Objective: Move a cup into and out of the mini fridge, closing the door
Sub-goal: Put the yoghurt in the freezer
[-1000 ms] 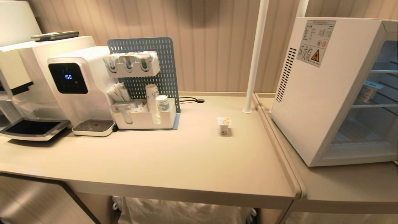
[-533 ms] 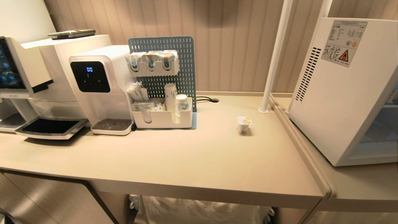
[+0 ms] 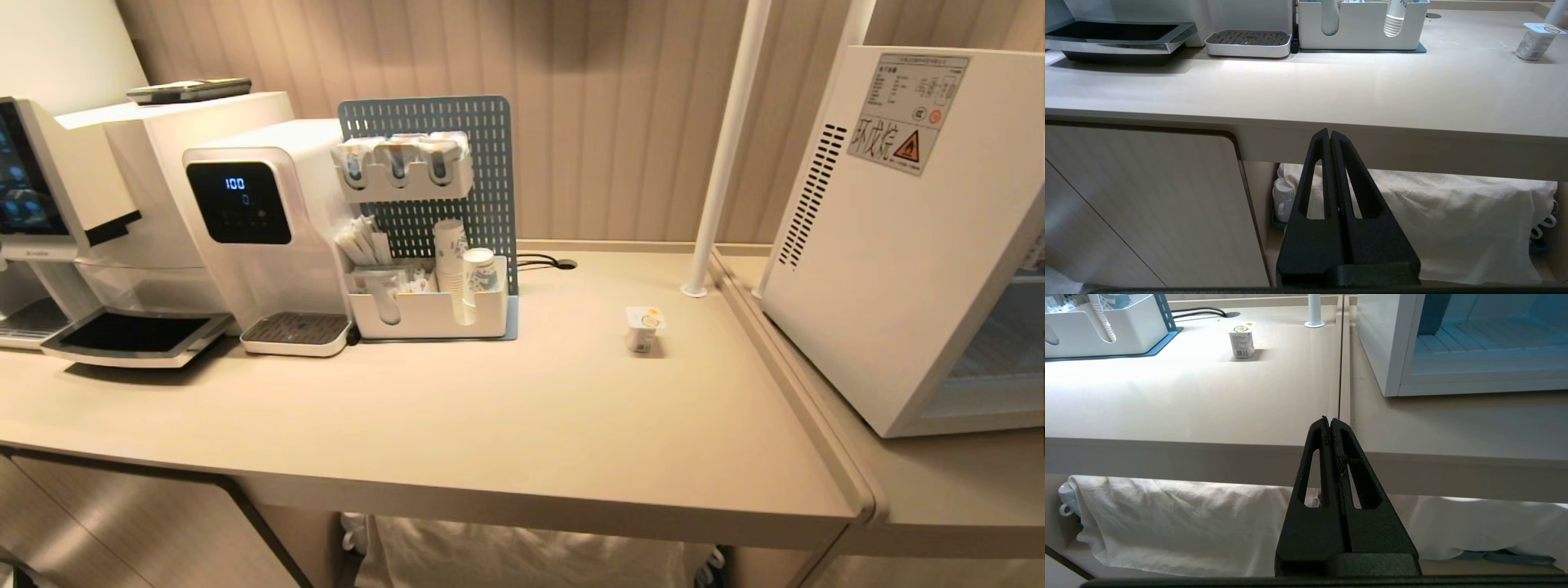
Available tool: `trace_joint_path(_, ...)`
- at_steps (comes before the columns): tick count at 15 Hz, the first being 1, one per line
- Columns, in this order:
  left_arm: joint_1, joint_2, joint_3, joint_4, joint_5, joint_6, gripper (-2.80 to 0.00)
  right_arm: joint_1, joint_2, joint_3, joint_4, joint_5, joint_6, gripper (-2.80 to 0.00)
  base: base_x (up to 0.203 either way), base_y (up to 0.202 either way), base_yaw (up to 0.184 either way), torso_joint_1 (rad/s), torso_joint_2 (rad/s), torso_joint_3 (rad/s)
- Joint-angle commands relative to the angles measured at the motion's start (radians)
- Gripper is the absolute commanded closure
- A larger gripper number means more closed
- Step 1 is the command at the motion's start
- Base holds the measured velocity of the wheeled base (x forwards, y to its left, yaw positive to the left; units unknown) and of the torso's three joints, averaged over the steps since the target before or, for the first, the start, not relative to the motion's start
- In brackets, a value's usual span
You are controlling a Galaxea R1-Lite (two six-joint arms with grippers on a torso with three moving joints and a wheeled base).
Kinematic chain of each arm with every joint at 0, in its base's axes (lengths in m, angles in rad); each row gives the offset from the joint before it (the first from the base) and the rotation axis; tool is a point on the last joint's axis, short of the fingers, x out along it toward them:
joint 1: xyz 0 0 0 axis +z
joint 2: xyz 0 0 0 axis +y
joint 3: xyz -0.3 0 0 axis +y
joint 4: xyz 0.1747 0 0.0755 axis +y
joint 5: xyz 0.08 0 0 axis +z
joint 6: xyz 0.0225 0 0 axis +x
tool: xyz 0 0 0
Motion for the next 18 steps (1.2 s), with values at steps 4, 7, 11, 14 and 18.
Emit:
trace_joint_path(4, 0.001, 0.002, 0.000, 0.001, 0.000, 0.000, 0.00, 0.003, 0.141, -0.295, 0.065, 0.012, 0.025, 0.00, 0.000, 0.000, 0.000, 0.000, 0.00, 0.000)
trace_joint_path(7, 0.001, 0.002, 0.000, 0.000, 0.000, 0.000, 0.00, 0.017, 0.466, -0.432, 0.105, 0.099, 0.047, 0.00, 0.000, 0.000, 0.000, 0.000, 0.00, 0.000)
trace_joint_path(11, 0.001, 0.002, 0.000, 0.000, 0.000, 0.000, 0.00, 0.025, 0.874, -0.434, -0.058, 0.392, 0.048, 0.00, 0.000, 0.000, 0.000, 0.000, 0.00, 0.000)
trace_joint_path(14, 0.001, 0.002, 0.000, 0.000, 0.000, 0.000, 0.00, 0.026, 1.101, -0.315, -0.382, 0.629, -0.025, 0.00, 0.000, 0.000, 0.000, 0.000, 0.00, 0.000)
trace_joint_path(18, 0.001, 0.002, 0.000, 0.000, 0.000, 0.000, 0.00, 0.020, 1.399, -0.302, -0.491, 0.763, -0.215, 0.00, 0.000, 0.000, 0.000, 0.000, 0.00, 0.000)
